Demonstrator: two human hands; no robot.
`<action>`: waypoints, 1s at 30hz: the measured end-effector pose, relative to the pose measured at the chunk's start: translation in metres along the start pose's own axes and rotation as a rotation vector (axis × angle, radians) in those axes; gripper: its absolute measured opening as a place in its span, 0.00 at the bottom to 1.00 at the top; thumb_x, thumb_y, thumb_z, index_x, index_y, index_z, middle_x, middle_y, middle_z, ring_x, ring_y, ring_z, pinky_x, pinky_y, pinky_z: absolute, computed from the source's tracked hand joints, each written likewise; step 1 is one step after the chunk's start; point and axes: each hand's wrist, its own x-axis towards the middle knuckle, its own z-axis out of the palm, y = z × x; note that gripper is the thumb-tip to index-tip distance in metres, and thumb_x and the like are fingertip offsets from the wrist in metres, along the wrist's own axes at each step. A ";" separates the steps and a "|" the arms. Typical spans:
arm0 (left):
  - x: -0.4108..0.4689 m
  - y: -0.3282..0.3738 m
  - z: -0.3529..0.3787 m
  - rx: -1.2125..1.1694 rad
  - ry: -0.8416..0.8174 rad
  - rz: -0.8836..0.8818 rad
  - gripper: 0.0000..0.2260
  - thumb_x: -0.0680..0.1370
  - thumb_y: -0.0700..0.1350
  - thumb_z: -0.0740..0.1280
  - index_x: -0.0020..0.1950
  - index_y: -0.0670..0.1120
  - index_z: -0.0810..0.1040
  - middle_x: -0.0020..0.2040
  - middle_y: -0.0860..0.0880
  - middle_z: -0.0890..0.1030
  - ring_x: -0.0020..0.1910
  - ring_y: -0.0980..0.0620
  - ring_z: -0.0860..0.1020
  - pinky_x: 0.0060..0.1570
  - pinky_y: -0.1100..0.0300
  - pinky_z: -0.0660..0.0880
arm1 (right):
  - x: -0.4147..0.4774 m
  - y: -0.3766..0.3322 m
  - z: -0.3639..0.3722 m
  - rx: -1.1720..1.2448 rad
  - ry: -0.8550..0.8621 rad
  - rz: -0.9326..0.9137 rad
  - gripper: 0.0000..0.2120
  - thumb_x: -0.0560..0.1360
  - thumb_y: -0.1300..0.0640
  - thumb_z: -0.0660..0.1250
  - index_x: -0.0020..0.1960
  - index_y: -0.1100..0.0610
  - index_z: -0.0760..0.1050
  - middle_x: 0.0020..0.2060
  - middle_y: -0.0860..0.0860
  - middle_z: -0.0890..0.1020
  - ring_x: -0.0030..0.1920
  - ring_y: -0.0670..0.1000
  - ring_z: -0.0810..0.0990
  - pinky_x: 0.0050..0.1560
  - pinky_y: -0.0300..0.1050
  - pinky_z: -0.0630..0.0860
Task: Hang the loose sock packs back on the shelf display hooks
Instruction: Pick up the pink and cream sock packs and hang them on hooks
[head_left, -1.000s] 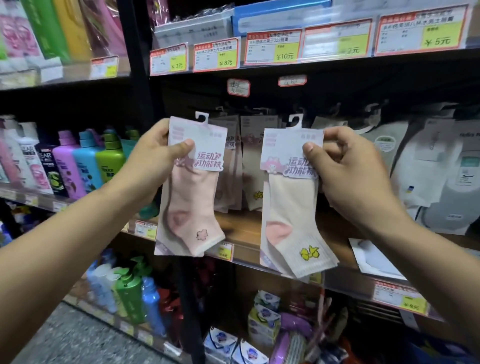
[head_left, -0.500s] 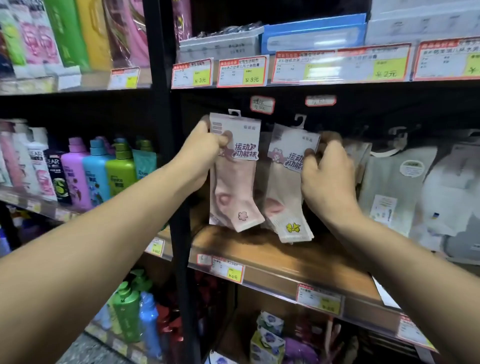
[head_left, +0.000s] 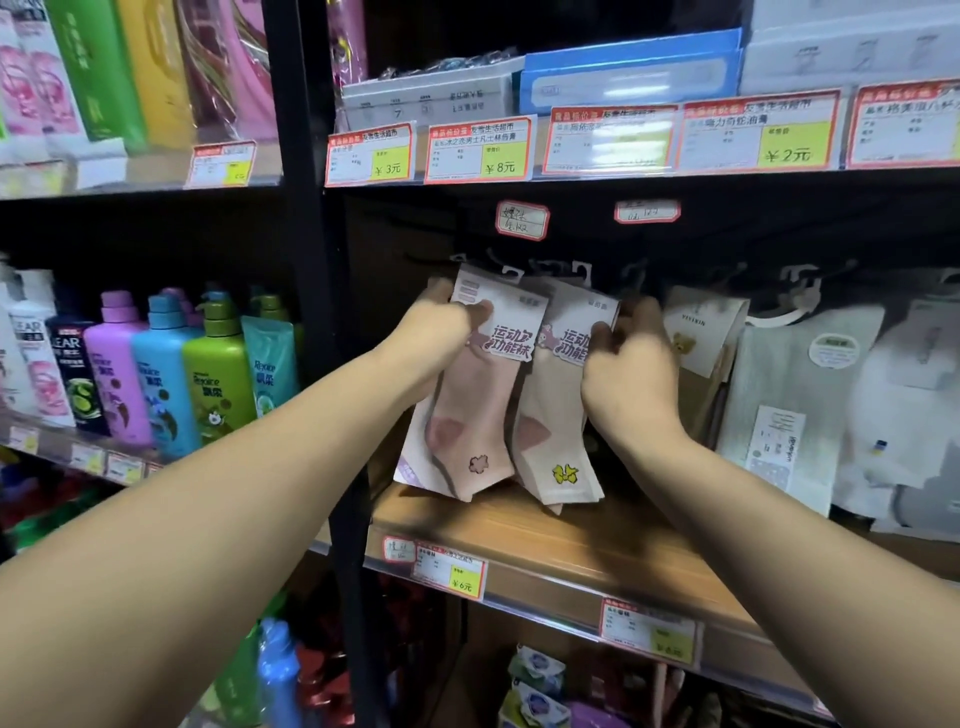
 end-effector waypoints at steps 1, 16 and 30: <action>0.002 -0.001 0.003 0.019 -0.010 0.005 0.11 0.79 0.37 0.65 0.61 0.40 0.73 0.55 0.41 0.81 0.39 0.52 0.81 0.33 0.65 0.80 | 0.000 0.001 0.001 0.002 0.003 0.005 0.11 0.82 0.61 0.58 0.63 0.62 0.69 0.46 0.58 0.79 0.43 0.58 0.75 0.43 0.47 0.72; 0.015 -0.001 0.005 -0.040 0.156 -0.091 0.33 0.69 0.60 0.73 0.68 0.44 0.72 0.57 0.45 0.82 0.50 0.46 0.82 0.50 0.53 0.78 | 0.002 0.003 0.003 -0.022 -0.002 0.003 0.14 0.81 0.60 0.57 0.66 0.62 0.68 0.48 0.60 0.81 0.46 0.61 0.78 0.47 0.51 0.77; 0.030 -0.015 -0.002 -0.092 0.217 -0.077 0.24 0.78 0.49 0.68 0.70 0.42 0.68 0.50 0.45 0.77 0.32 0.53 0.75 0.21 0.66 0.71 | 0.010 -0.005 0.006 0.010 -0.021 0.032 0.13 0.82 0.58 0.59 0.63 0.63 0.70 0.53 0.62 0.81 0.52 0.63 0.79 0.51 0.53 0.77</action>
